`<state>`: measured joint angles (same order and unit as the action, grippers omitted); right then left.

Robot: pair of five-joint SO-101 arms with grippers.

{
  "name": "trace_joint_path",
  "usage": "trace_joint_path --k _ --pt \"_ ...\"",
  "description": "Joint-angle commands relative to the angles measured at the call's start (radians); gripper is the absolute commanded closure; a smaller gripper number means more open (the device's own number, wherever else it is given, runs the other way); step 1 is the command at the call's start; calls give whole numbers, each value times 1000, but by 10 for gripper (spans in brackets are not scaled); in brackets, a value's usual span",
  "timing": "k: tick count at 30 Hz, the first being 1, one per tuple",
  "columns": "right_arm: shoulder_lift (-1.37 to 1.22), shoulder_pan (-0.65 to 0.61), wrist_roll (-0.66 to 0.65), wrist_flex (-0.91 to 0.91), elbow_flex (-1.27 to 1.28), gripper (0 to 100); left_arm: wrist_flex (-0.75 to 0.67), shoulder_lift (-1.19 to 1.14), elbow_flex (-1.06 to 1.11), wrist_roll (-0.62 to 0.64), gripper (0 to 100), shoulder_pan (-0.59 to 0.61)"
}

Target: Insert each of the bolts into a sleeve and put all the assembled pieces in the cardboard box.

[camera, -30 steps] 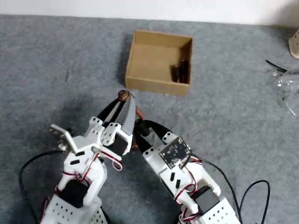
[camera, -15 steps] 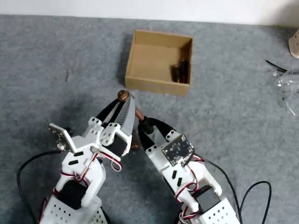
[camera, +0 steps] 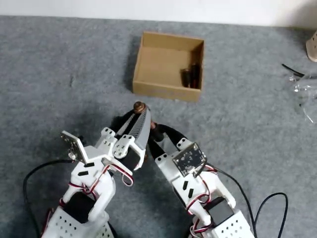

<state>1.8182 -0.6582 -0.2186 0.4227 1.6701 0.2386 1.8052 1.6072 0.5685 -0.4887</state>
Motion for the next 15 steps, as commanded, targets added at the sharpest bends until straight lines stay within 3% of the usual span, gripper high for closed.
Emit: trace_joint_path --k 1,9,15 --pt "19 16 8 -24 107 995 2 12 -5 -2 994 -36" --pt "21 19 8 -22 105 995 114 12 24 -2 994 -18" --pt "21 19 8 -21 105 995 120 12 42 -2 992 2"
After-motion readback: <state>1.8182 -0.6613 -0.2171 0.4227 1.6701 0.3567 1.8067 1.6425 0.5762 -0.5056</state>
